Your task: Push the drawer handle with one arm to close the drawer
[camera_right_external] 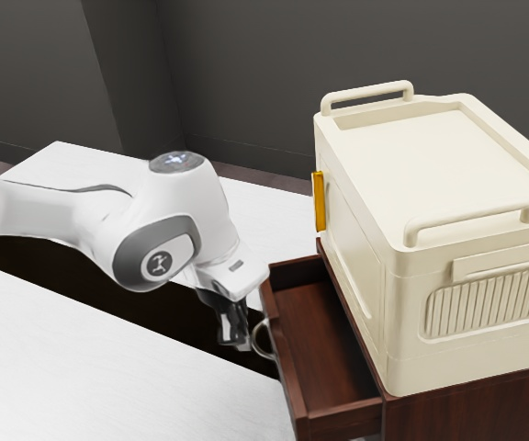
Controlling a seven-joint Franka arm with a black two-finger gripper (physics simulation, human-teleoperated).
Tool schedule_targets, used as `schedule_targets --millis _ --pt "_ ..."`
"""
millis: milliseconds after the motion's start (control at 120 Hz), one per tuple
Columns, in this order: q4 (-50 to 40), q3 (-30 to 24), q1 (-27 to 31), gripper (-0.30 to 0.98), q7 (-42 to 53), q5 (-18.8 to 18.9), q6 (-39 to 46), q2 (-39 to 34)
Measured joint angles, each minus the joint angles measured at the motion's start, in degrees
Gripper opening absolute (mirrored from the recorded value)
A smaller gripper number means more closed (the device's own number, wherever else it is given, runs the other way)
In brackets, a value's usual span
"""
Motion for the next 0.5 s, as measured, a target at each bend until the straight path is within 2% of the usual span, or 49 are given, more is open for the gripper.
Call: schedule_targets --millis 500 --pt "12.2 -4.1 -0.2 -0.10 -0.9 -0.7 3.0 10.9"
